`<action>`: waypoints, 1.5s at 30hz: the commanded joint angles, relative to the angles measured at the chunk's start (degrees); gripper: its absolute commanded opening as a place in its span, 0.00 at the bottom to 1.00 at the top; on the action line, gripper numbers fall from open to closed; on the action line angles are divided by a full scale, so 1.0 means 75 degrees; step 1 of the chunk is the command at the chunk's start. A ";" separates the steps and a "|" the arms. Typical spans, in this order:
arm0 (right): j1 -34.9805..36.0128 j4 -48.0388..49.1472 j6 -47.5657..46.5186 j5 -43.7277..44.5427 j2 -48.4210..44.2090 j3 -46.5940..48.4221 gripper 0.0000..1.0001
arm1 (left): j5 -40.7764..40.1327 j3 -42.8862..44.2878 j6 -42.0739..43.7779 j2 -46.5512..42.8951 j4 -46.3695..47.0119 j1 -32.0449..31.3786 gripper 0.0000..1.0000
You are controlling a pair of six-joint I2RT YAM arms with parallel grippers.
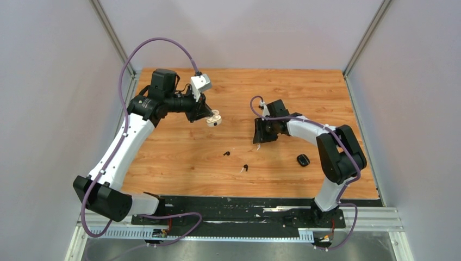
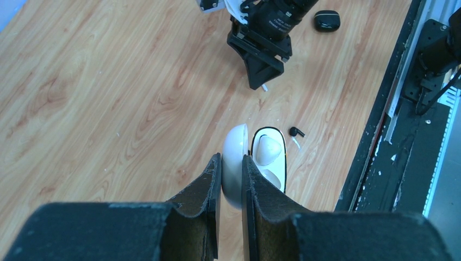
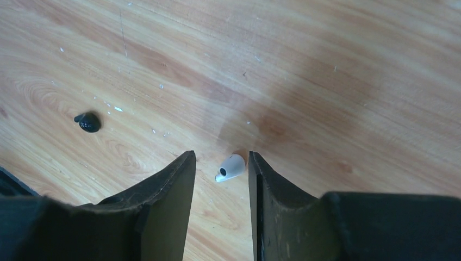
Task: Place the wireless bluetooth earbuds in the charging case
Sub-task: Adjust the earbud at the center of the board.
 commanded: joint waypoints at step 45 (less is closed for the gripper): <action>-0.0034 -0.0446 0.0834 0.0810 0.0606 0.0329 0.32 | 0.0268 0.0095 -0.0183 -0.0120 0.0129 0.0034 0.00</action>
